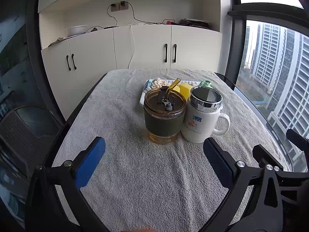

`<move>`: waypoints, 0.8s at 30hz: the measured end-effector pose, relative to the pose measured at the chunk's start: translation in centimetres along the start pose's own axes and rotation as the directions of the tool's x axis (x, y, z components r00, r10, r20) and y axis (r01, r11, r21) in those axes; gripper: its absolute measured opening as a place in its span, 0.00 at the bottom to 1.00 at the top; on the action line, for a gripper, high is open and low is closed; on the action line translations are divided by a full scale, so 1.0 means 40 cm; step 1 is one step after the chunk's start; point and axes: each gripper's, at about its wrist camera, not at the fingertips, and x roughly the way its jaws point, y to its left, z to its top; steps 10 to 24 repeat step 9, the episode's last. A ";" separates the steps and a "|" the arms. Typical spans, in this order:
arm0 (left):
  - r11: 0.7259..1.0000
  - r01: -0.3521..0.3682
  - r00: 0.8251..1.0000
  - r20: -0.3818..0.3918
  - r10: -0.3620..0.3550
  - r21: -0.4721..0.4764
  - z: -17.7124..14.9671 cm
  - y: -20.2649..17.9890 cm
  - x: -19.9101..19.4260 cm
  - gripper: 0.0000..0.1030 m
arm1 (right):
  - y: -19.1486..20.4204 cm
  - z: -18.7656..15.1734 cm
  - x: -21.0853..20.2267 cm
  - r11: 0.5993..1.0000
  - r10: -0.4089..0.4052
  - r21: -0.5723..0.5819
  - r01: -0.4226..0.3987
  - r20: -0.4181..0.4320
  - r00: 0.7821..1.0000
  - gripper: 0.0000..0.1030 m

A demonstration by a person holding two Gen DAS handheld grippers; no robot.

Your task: Organize soft objects

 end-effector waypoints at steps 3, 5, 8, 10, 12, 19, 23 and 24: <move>1.000 0.006 1.000 -0.004 -0.006 -0.003 -0.001 0.002 0.002 1.00 | 0.000 -0.001 0.001 1.000 0.000 0.000 0.000 -0.001 1.000 0.99; 1.000 0.012 1.000 -0.001 -0.012 -0.006 -0.001 0.003 0.002 1.00 | 0.000 -0.002 0.001 1.000 0.001 0.001 -0.001 -0.001 1.000 0.99; 1.000 0.017 1.000 0.002 -0.017 -0.007 0.001 0.006 -0.001 1.00 | 0.000 -0.006 0.002 1.000 0.003 0.002 -0.003 -0.005 1.000 0.99; 1.000 0.019 1.000 0.001 -0.019 -0.006 0.001 0.005 0.000 1.00 | 0.000 -0.007 0.002 1.000 0.004 0.002 -0.004 -0.005 1.000 0.99; 1.000 0.019 1.000 0.001 -0.019 -0.006 0.001 0.005 0.000 1.00 | 0.000 -0.007 0.002 1.000 0.004 0.002 -0.004 -0.005 1.000 0.99; 1.000 0.019 1.000 0.001 -0.019 -0.006 0.001 0.005 0.000 1.00 | 0.000 -0.007 0.002 1.000 0.004 0.002 -0.004 -0.005 1.000 0.99; 1.000 0.019 1.000 0.001 -0.019 -0.006 0.001 0.005 0.000 1.00 | 0.000 -0.007 0.002 1.000 0.004 0.002 -0.004 -0.005 1.000 0.99; 1.000 0.019 1.000 0.001 -0.019 -0.006 0.001 0.005 0.000 1.00 | 0.000 -0.007 0.002 1.000 0.004 0.002 -0.004 -0.005 1.000 0.99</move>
